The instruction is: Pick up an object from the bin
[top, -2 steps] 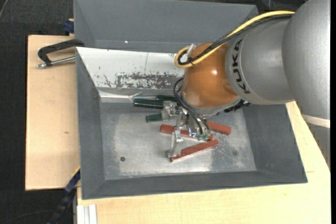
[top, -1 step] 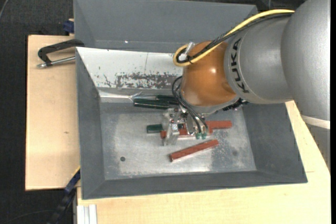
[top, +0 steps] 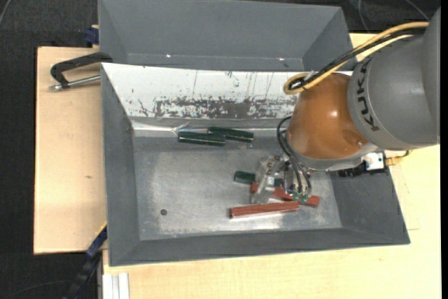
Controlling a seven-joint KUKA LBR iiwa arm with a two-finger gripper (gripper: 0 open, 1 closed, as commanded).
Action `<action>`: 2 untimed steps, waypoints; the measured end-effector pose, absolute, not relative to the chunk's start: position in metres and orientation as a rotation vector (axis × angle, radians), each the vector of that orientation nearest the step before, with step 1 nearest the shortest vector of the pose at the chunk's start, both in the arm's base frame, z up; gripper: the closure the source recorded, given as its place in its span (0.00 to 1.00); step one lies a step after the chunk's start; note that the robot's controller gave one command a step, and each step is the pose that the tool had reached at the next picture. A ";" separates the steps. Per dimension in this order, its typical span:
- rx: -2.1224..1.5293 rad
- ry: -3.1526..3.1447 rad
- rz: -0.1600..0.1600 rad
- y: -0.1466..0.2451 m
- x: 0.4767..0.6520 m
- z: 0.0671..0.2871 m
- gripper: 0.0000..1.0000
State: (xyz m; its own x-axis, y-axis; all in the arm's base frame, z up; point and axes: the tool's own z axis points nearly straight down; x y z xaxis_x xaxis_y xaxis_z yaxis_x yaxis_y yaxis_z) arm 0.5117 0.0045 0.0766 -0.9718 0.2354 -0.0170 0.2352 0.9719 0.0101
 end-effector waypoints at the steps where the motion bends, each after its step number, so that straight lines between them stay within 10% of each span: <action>1: 0.279 3.114 0.004 0.013 0.534 0.222 1.00; 2: 0.281 3.124 0.003 0.013 0.532 0.217 0.00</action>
Offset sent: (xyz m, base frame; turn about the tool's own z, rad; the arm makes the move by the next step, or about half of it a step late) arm 0.0195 0.0073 0.1395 -0.0576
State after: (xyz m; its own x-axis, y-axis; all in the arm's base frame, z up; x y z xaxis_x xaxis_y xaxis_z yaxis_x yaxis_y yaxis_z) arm 0.5324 0.0126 0.2171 -0.9839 0.1787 -0.0046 0.1787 0.9839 0.0022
